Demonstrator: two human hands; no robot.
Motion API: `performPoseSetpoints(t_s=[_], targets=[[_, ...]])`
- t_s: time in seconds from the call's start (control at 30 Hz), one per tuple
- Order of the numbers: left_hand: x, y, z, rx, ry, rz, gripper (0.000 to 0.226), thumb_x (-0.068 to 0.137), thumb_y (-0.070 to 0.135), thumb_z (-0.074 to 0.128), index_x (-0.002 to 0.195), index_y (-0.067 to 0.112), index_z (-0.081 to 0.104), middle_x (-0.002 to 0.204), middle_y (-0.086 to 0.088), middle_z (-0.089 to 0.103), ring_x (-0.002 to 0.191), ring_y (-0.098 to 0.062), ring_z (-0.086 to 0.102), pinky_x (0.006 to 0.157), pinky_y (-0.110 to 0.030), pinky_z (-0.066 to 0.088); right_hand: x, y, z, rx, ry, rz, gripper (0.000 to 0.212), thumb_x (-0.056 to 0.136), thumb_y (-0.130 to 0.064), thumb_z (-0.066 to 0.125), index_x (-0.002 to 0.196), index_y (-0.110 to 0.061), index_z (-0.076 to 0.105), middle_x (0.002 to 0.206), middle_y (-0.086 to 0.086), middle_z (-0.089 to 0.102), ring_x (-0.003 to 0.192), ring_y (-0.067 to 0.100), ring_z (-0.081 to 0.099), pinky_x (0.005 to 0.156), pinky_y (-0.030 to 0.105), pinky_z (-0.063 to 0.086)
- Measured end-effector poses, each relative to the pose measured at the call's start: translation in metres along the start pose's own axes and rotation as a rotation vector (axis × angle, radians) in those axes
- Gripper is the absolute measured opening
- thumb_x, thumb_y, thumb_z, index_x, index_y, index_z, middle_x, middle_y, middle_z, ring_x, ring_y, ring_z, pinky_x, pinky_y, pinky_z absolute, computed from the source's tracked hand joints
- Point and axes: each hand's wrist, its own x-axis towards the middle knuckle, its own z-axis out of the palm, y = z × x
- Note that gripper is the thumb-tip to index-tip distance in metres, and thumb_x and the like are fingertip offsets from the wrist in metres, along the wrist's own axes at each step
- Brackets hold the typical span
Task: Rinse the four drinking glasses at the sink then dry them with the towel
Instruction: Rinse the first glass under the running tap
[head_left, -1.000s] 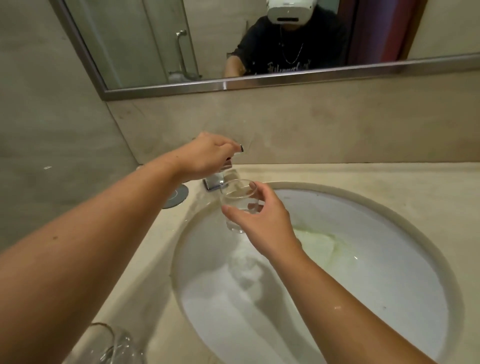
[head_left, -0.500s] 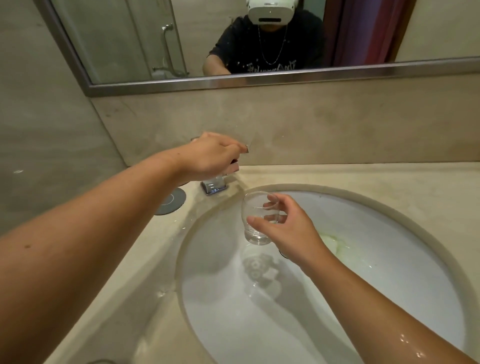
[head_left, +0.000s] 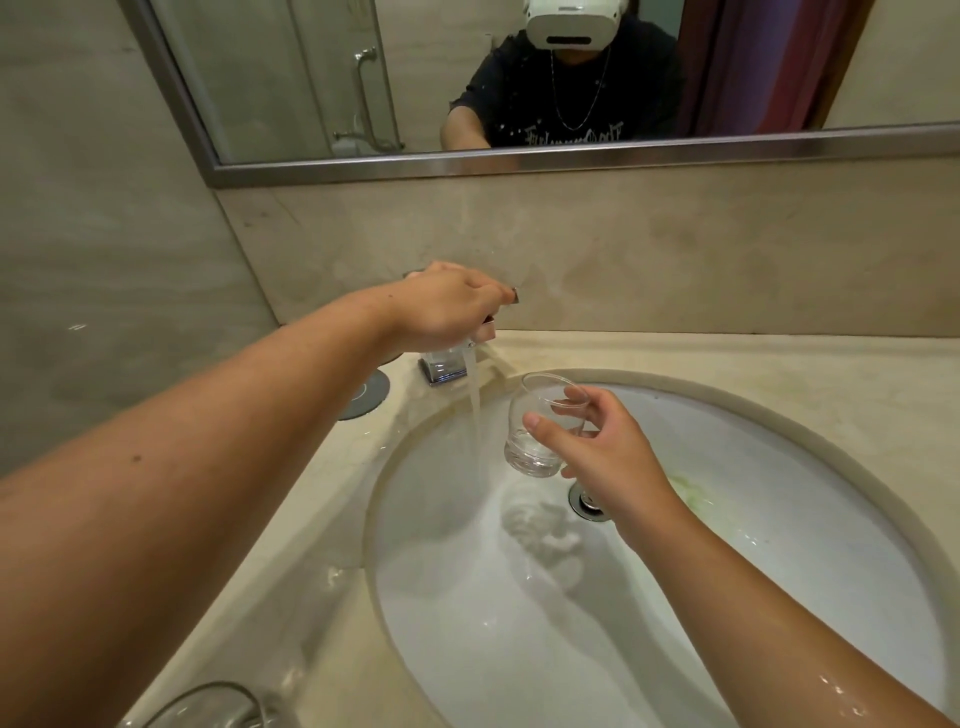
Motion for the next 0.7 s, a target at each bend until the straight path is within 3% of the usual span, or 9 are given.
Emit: performPoseSetpoints(t_s=[0.23,0.3,0.37,0.43,0.53,0.7], targets=[[-0.006,0.005,0.003,0.07,0.035,0.006,0.048,0.105,0.03,0.032,0.144,0.036,0.06,0.146,0.013,0.061,0.146,-0.015,0.039,0.127,-0.044,0.021,-0.001,-0.003,0.0,0.095,-0.018,0.039,0.055,0.085,-0.037,0.086,0.131,-0.028,0.057,0.129,-0.011,0.066,0.088,0.02,0.067,0.054,0.012,0.05],[-0.005,0.01,0.001,0.119,0.026,0.008,0.048,0.104,0.032,0.031,0.143,0.038,0.059,0.142,0.012,0.062,0.143,-0.017,0.039,0.122,-0.041,0.024,-0.002,-0.004,0.0,0.109,-0.016,0.041,0.056,0.084,-0.037,0.086,0.132,-0.027,0.057,0.128,-0.01,0.066,0.089,0.02,0.069,0.059,0.016,0.054],[-0.001,0.015,-0.002,0.126,0.022,-0.01,0.045,0.102,0.031,0.034,0.14,0.037,0.057,0.128,0.011,0.067,0.129,-0.016,0.044,0.111,-0.038,0.031,-0.002,-0.003,0.0,0.119,-0.017,0.046,0.058,0.083,-0.037,0.087,0.132,-0.029,0.057,0.128,-0.008,0.068,0.089,0.017,0.072,0.073,0.03,0.063],[0.006,0.017,-0.004,0.124,0.02,-0.024,0.044,0.103,0.028,0.038,0.145,0.038,0.047,0.126,0.011,0.071,0.125,-0.018,0.048,0.11,-0.04,0.033,-0.001,-0.002,0.0,0.151,-0.026,0.064,0.062,0.083,-0.037,0.087,0.136,-0.03,0.055,0.126,-0.005,0.069,0.084,0.013,0.074,0.087,0.043,0.064],[0.012,0.018,0.001,0.153,0.036,-0.033,0.052,0.103,0.029,0.037,0.153,0.043,0.036,0.13,0.012,0.069,0.135,-0.021,0.045,0.11,-0.045,0.026,0.002,-0.002,0.0,0.21,-0.048,0.076,0.065,0.084,-0.032,0.086,0.141,-0.033,0.054,0.123,0.0,0.07,0.087,0.015,0.075,0.087,0.045,0.065],[-0.014,0.007,0.0,-0.105,0.271,0.052,0.041,0.102,0.022,0.052,0.141,0.031,0.058,0.133,0.002,0.06,0.134,-0.02,0.046,0.112,-0.035,0.038,0.006,-0.005,0.003,0.281,-0.073,0.068,0.061,0.088,-0.021,0.083,0.142,-0.029,0.056,0.114,0.004,0.067,0.088,0.016,0.072,0.086,0.045,0.064]])
